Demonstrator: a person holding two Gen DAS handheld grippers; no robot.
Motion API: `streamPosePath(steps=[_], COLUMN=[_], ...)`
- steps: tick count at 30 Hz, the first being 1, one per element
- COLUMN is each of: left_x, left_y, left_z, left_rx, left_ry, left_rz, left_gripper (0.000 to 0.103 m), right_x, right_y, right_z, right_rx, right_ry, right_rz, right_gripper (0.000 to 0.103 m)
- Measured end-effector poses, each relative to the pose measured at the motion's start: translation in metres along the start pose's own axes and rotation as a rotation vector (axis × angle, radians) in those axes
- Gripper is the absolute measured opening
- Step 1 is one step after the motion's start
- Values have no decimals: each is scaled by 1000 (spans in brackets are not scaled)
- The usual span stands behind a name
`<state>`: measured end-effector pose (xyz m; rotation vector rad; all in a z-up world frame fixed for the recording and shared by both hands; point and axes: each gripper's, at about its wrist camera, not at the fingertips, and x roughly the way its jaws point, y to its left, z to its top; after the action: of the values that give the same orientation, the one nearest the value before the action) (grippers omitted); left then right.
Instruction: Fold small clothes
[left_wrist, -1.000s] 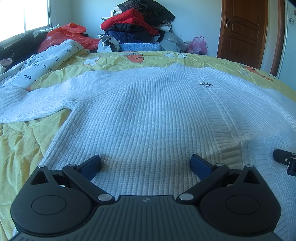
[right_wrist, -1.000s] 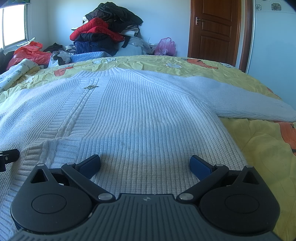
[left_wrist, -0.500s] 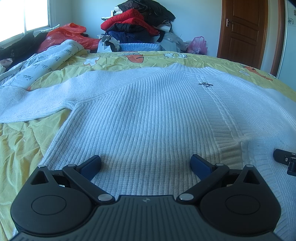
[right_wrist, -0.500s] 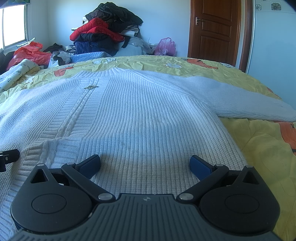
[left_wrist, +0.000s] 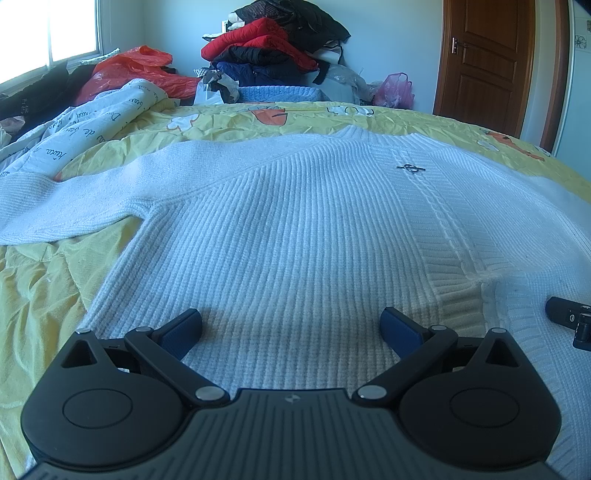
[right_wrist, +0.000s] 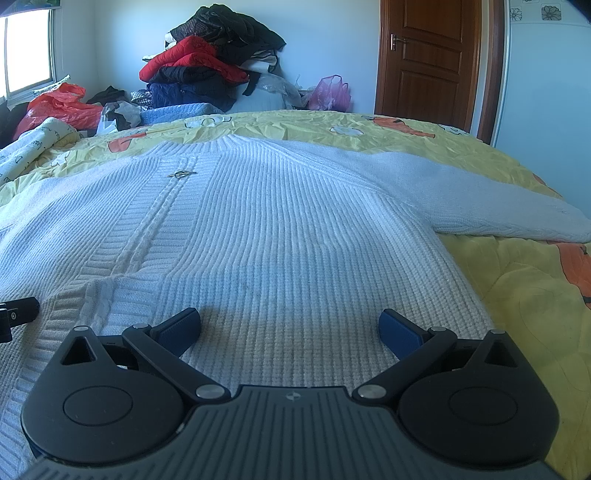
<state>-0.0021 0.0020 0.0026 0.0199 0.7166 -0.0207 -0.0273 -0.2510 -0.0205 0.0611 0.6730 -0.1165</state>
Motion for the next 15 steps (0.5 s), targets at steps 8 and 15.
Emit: streamPosePath(steps=[8, 15], left_x=[0, 0], left_y=[0, 0], left_z=[0, 0], left_rx=[0, 0], left_ry=[0, 0], left_rz=[0, 0], left_gripper=[103, 103], right_x=[0, -1], right_y=[2, 2], right_z=[1, -1], right_rx=[-2, -6], right_ry=[1, 6], right_rz=[-2, -5], right_gripper=[103, 103])
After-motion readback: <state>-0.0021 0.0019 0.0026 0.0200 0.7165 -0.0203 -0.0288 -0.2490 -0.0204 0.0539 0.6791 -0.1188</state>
